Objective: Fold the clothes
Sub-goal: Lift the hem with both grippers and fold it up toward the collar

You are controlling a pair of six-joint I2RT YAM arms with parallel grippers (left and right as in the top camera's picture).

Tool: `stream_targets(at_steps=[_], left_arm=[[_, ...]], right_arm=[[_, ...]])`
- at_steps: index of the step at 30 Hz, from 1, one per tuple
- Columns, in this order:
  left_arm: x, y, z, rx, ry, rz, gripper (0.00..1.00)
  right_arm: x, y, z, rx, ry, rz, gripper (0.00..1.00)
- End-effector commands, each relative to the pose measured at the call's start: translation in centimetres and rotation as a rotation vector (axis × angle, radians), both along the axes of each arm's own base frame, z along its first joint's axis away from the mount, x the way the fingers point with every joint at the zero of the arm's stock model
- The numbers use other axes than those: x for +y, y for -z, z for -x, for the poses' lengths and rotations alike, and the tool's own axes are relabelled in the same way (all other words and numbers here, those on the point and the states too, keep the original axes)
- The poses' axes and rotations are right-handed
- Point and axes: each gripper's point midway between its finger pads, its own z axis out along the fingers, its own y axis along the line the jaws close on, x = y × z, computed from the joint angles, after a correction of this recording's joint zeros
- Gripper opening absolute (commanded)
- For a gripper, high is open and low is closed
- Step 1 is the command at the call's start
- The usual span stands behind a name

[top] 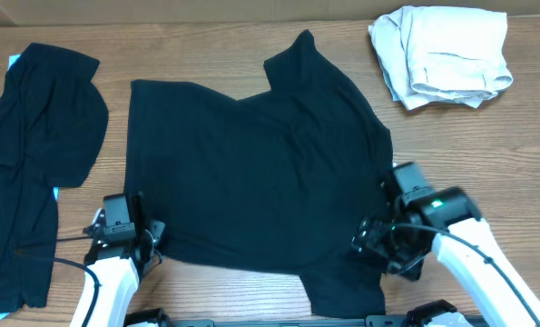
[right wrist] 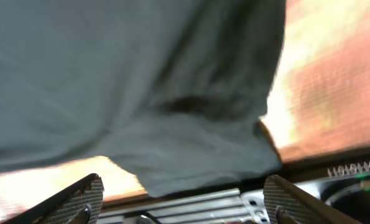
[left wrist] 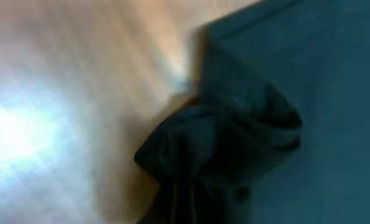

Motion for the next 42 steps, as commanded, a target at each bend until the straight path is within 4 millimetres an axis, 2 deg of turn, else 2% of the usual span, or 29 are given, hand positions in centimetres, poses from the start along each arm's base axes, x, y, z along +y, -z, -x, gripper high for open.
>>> stream_targets(at_steps=[1, 6, 13, 21, 22, 26, 29, 31, 32, 34, 36, 42], left_arm=[[-0.2, -0.3, -1.3, -0.057, 0.034, 0.008, 0.04], [0.0, -1.0, -2.7, -0.12, 0.035, -0.004, 0.04], [0.1, -1.1, -2.8, -0.124, 0.034, -0.008, 0.04], [0.1, -1.1, -2.7, -0.124, 0.034, -0.008, 0.04], [0.1, -1.1, -2.7, -0.123, 0.034, -0.008, 0.04], [0.1, -1.1, -2.7, -0.123, 0.034, -0.008, 0.04], [0.1, -1.1, -2.7, -0.123, 0.034, -0.009, 0.04], [0.1, -1.0, -2.7, -0.12, 0.034, -0.008, 0.04], [0.1, -1.0, -2.6, -0.115, 0.034, -0.007, 0.04], [0.1, -0.9, -2.4, -0.11, 0.034, -0.006, 0.04], [0.1, -0.9, -2.4, -0.108, 0.035, -0.006, 0.04], [0.2, -1.8, -3.4, -0.119, 0.133, -0.057, 0.04]], right_arm=[[0.6, 1.2, 2.0, 0.071, 0.047, 0.023, 0.86], [1.1, 2.4, 4.2, 0.126, 0.037, 0.066, 0.85], [1.5, 5.5, 5.4, 0.112, 0.092, 0.119, 0.83], [-0.5, 8.1, 7.1, 0.139, 0.206, 0.212, 0.8], [-0.9, 8.2, 7.4, 0.15, 0.233, 0.233, 0.76], [-0.9, 8.2, 7.4, 0.151, 0.243, 0.235, 0.71], [-0.8, 8.2, 7.4, 0.152, 0.243, 0.23, 0.57], [-0.7, 8.2, 7.4, 0.155, 0.243, 0.226, 0.41], [-0.6, 8.2, 7.5, 0.158, 0.243, 0.221, 0.3], [-0.5, 8.2, 7.5, 0.161, 0.244, 0.213, 0.21], [-0.2, 8.2, 7.5, 0.165, 0.244, 0.199, 0.04], [0.5, 7.8, 7.1, 0.161, 0.239, 0.167, 0.04]])
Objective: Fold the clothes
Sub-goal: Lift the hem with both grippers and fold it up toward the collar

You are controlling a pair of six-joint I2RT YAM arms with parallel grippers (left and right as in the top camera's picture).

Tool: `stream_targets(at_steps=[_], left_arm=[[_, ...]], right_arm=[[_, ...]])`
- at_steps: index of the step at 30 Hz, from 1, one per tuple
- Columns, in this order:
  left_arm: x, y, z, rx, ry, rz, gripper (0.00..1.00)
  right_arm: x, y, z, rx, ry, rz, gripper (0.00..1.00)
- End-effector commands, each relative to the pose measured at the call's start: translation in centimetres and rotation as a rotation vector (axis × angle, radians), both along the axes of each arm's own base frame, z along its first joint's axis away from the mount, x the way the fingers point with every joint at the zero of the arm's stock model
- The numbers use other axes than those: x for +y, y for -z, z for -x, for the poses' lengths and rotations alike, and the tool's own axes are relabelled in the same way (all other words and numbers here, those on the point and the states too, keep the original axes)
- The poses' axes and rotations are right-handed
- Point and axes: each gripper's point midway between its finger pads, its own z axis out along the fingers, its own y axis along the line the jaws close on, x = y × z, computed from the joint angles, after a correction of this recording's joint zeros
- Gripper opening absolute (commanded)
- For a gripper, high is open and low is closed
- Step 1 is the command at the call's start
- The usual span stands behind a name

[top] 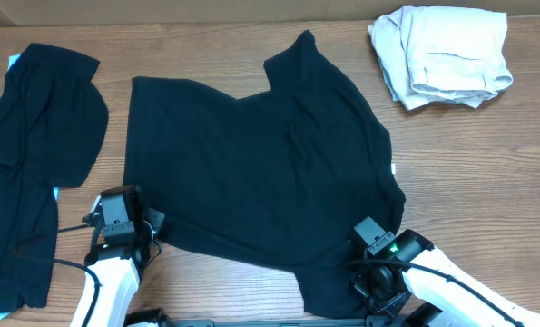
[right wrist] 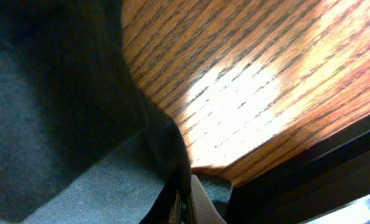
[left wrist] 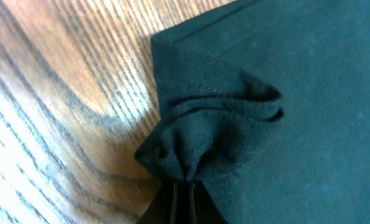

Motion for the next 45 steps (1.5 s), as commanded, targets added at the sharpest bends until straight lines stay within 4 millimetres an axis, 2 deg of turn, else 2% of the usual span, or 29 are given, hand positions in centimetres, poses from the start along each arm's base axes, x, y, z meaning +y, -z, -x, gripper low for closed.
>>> stream_targets(at_steps=[1, 4, 8, 13, 17, 25, 27, 30, 36, 40, 45], left_arm=[[0.3, -1.1, -0.9, 0.0, 0.098, -0.059, 0.04], [0.4, -2.9, -1.7, 0.013, 0.146, -0.087, 0.04], [0.6, -6.1, -2.9, 0.022, 0.224, -0.133, 0.04], [0.7, -9.1, -3.5, 0.04, 0.313, -0.182, 0.04], [0.7, -9.9, -3.3, 0.066, 0.375, -0.211, 0.06], [0.7, -9.3, -2.3, 0.124, 0.439, -0.235, 0.04], [0.8, -9.3, -2.1, 0.135, 0.435, -0.241, 0.04], [1.5, -9.4, -2.0, 0.149, 0.416, -0.271, 0.04], [2.8, -10.0, -2.5, 0.141, 0.371, -0.344, 0.04], [3.0, -10.4, -3.4, 0.106, 0.363, -0.36, 0.04], [3.3, -10.1, -4.8, 0.083, 0.358, -0.369, 0.04]], right_arm=[[0.9, -0.6, -0.4, -0.008, -0.001, -0.036, 0.04], [1.9, -2.4, -1.9, -0.061, -0.025, -0.072, 0.04], [3.0, -6.1, -5.0, -0.193, -0.082, -0.104, 0.04], [1.7, -10.9, -8.2, -0.342, -0.122, -0.026, 0.04], [0.3, -13.1, -10.7, -0.423, -0.128, -0.002, 0.04], [-3.9, -13.6, -11.8, -0.417, -0.078, 0.022, 0.04], [-4.1, -14.0, -12.6, -0.457, -0.086, 0.009, 0.04], [-3.5, -14.9, -15.3, -0.576, -0.149, -0.045, 0.04], [-2.7, -15.9, -20.3, -0.75, -0.22, -0.042, 0.04], [-2.1, -15.2, -22.7, -0.781, -0.25, -0.041, 0.04], [-1.7, -13.2, -24.8, -0.763, -0.27, -0.037, 0.04]])
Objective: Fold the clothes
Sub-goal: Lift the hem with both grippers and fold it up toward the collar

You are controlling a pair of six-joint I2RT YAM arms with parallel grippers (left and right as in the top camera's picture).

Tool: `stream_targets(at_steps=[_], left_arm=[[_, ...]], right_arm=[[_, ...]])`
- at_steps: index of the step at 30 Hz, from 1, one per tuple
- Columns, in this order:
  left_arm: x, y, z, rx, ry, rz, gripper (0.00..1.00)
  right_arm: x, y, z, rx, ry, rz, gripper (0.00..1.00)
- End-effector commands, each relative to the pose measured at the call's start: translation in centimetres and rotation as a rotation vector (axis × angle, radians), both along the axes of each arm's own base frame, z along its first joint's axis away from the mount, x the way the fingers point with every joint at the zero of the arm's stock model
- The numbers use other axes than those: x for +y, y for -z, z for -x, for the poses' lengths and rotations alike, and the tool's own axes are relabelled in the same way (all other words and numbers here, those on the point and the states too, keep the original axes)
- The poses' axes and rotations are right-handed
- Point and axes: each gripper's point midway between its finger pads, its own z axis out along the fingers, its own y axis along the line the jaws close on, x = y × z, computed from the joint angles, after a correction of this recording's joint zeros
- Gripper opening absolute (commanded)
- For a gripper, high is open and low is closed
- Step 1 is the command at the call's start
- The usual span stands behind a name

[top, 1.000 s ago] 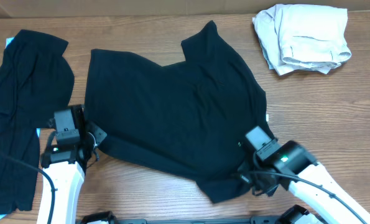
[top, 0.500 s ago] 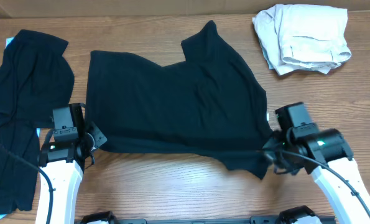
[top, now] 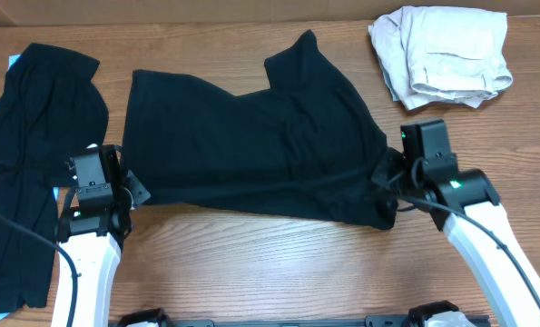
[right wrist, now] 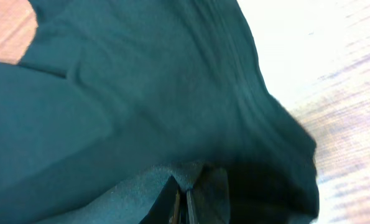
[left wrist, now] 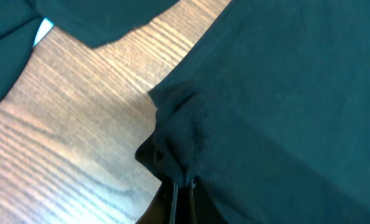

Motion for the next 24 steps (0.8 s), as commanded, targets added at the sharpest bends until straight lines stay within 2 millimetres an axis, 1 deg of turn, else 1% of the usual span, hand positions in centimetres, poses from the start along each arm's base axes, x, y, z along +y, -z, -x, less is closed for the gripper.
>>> stream_targets(at_steps=[1, 3, 4, 8, 11, 13, 17, 21, 24], left_arm=[[1.1, 0.0, -1.3, -0.003, -0.012, -0.045, 0.04], [1.2, 0.7, -2.2, -0.005, -0.011, -0.045, 0.04], [1.4, 1.5, -3.2, -0.009, -0.011, -0.045, 0.04], [1.7, 2.9, -5.6, -0.04, -0.008, -0.047, 0.04], [1.9, 3.2, -6.8, -0.069, -0.008, -0.051, 0.04], [1.8, 3.0, -7.5, -0.1, -0.003, -0.048, 0.04], [1.9, 2.3, -8.3, -0.137, -0.001, -0.052, 0.04], [2.9, 2.2, -7.9, -0.125, -0.037, -0.098, 0.04], [3.6, 2.0, -7.8, -0.123, -0.066, -0.135, 0.04]], right_arm=[[0.0, 0.6, -1.6, -0.005, -0.02, 0.027, 0.04], [0.1, 1.2, -2.1, 0.0, -0.023, 0.03, 0.04], [0.1, 1.7, -2.6, 0.001, -0.02, 0.037, 0.04], [-0.4, 2.7, -3.2, 0.009, -0.006, 0.071, 0.04], [-0.6, 3.1, -3.3, 0.017, 0.0, 0.084, 0.04], [-0.8, 3.2, -3.4, 0.019, 0.004, 0.092, 0.04], [-0.8, 3.1, -3.5, 0.011, 0.007, 0.094, 0.04], [-0.7, 2.8, -4.1, -0.014, 0.008, 0.091, 0.04], [-1.1, 2.8, -4.6, -0.031, 0.025, 0.113, 0.04]])
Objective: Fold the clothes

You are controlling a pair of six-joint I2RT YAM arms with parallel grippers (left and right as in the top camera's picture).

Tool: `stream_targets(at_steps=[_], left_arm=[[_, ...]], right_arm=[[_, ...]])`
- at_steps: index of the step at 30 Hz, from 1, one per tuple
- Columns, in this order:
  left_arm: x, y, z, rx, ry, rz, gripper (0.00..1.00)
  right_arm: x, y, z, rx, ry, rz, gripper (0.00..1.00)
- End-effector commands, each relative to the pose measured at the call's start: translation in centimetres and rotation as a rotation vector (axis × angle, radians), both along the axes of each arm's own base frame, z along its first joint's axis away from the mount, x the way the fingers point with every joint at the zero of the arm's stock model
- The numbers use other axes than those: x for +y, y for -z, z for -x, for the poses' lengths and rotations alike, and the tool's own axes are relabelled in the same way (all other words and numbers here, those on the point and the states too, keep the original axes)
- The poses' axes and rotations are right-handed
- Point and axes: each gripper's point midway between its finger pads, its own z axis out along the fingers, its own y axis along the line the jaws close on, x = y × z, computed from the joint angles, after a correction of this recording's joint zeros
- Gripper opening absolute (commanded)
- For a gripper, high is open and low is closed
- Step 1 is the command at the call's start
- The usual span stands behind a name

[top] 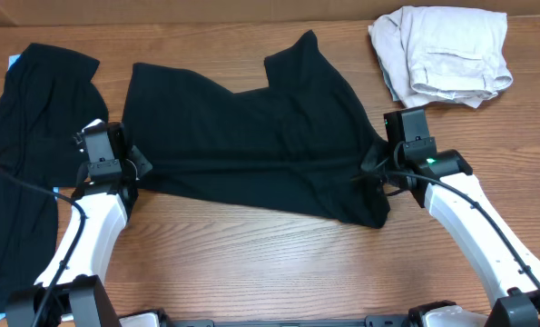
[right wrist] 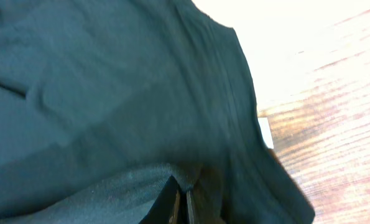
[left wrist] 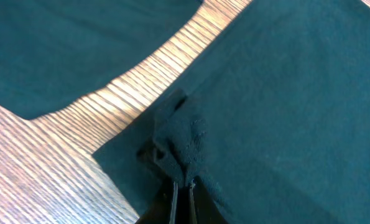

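A black T-shirt (top: 251,127) lies spread on the wooden table, its near part folded up over the rest. My left gripper (top: 124,168) is shut on the shirt's left corner, bunched cloth (left wrist: 178,140) between its fingers. At the shirt's right side my right gripper (top: 371,168) is shut on the lifted hem (right wrist: 166,180). A loose flap (top: 365,211) hangs below the right gripper.
A second black garment (top: 34,136) lies along the table's left side. A folded beige garment (top: 442,50) sits at the back right. Bare wood (top: 251,263) runs along the near edge.
Both grippers have carried the shirt's near edge a little farther back. The fold line sits higher on the shirt, and more bare wood shows in front.
At first the left gripper held the shirt's near left corner and the right stood open at its right edge. Then the right gripper was shut on the near right corner. Both then held the near edge over the shirt, now farther back.
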Motion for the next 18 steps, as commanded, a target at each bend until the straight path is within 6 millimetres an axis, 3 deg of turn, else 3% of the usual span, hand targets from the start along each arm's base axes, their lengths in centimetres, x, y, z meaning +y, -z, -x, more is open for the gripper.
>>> stream_targets(at_steps=[1, 7, 13, 18], left_arm=[[2.2, -1.5, -0.4, -0.023, -0.07, -0.098, 0.04], [2.5, -2.4, -1.2, -0.075, -0.084, -0.107, 0.04], [2.5, -3.3, -2.1, -0.152, -0.129, -0.074, 0.05], [2.5, -3.4, -2.3, -0.166, -0.128, -0.069, 0.13]], right_arm=[[-1.4, -0.7, -1.1, -0.042, 0.043, 0.067, 0.04], [-3.0, 0.3, -1.0, 0.0, 0.089, 0.085, 0.04], [-3.5, 0.2, -1.5, -0.018, 0.106, 0.081, 0.04], [-3.3, -0.1, -2.0, -0.04, 0.103, 0.069, 0.04]])
